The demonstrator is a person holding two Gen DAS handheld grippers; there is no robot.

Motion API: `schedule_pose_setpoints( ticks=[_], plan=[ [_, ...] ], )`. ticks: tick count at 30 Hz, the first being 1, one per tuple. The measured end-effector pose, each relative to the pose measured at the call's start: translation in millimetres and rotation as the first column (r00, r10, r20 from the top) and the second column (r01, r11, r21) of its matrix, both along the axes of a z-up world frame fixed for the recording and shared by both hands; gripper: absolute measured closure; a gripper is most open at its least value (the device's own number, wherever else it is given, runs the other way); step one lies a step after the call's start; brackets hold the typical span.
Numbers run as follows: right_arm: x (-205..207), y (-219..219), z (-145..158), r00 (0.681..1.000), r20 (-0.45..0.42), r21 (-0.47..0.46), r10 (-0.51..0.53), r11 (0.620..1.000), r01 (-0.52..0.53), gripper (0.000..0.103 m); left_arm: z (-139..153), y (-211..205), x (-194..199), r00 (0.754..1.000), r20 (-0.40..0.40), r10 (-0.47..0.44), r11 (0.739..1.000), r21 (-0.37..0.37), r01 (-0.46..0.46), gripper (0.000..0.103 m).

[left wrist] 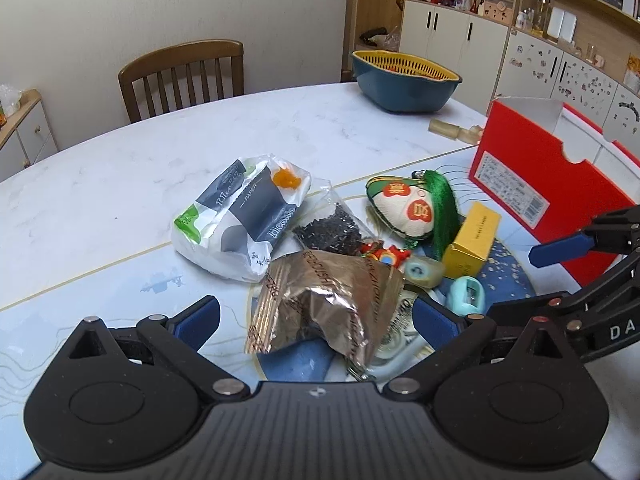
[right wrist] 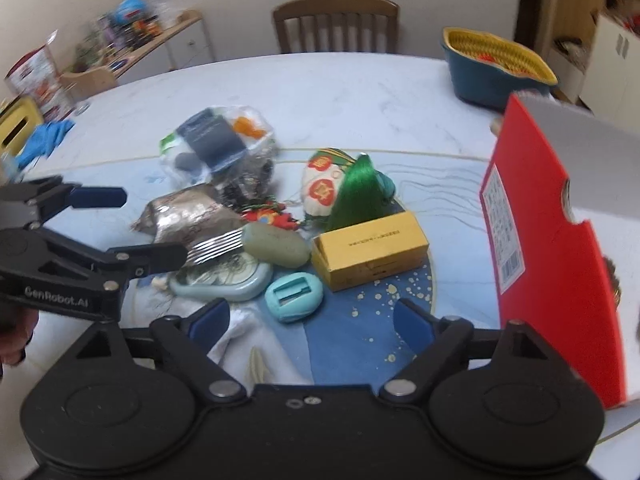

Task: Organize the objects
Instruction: 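Withdraw both tools from the box back toward the item pile, then grasp the foil snack bag with the left tool while the right tool grasps the teal sharpener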

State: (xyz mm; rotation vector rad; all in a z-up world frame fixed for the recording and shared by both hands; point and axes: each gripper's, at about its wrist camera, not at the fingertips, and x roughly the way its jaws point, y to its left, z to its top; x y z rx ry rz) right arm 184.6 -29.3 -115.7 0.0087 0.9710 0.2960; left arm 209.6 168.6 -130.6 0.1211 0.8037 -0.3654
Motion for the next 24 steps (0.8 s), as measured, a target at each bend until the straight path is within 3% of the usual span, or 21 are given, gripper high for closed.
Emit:
schedule_pose_setpoints(
  ticks=[11, 19, 24],
  plan=[
    [12, 9, -18, 0.999, -0.036, 0.000, 0.006, 1.000, -0.006, 0.033, -11, 3, 22, 0.997, -0.074, -0.012, 0.998, -0.055, 0.008, 0.001],
    [18, 11, -21, 0.999, -0.046, 0.009, 0.003, 1.000, -0.002, 0.049, -10, 5, 27, 0.996, -0.088, -0.001, 0.997, -0.083, -0.006, 0.016],
    [19, 14, -22, 0.999, -0.041, 0.003, 0.015, 1.000, -0.015, 0.053, -9, 5, 24, 0.997, -0.083, 0.001, 0.997, -0.078, -0.008, 0.026]
  ],
)
